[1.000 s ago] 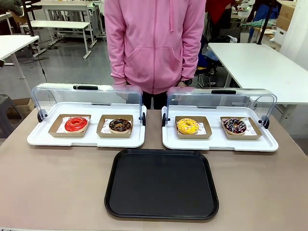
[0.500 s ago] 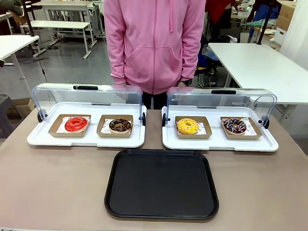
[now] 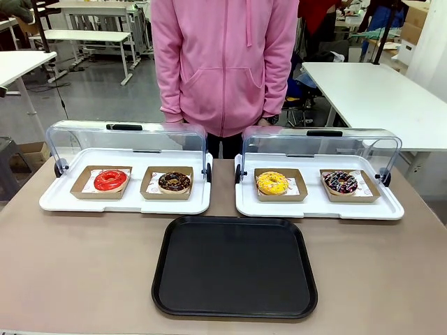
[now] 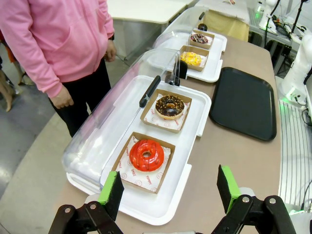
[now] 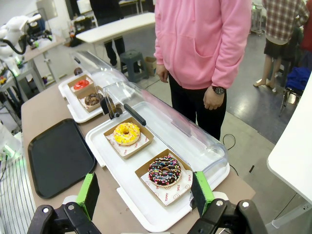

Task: Move the first donut from the left to the tray.
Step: Pick up the Paper togo box containing the Donut indicated by the person and place it on the Handle tray.

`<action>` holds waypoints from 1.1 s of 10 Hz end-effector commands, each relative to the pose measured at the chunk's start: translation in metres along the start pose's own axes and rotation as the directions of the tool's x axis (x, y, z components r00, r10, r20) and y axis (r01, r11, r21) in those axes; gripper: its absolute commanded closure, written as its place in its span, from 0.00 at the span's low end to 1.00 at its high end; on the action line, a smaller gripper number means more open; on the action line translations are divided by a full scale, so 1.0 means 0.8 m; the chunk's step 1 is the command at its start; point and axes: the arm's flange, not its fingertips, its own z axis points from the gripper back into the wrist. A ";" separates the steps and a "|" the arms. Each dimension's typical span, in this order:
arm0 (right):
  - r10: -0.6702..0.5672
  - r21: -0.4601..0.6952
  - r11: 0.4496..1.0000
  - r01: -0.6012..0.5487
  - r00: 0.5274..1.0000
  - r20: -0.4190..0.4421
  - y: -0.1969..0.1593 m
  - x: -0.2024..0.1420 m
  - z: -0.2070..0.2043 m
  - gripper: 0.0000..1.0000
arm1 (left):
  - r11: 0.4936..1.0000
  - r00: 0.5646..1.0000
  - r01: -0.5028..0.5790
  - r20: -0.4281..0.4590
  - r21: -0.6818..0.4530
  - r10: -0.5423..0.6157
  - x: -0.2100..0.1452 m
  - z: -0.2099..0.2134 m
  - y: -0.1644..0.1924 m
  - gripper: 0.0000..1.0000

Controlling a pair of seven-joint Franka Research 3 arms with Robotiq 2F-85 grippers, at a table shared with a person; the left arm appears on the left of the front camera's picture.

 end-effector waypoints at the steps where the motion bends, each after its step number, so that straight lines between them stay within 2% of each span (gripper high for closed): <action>1: 0.006 0.006 1.000 -0.007 1.000 0.013 -0.001 0.002 0.000 0.00 | 1.000 1.000 0.005 -0.003 0.001 -0.005 0.001 0.000 -0.001 0.00; 11: 0.006 0.006 1.000 -0.007 1.000 0.013 -0.001 0.002 0.000 0.00 | 1.000 1.000 0.005 -0.003 0.001 -0.005 0.001 0.000 -0.001 0.00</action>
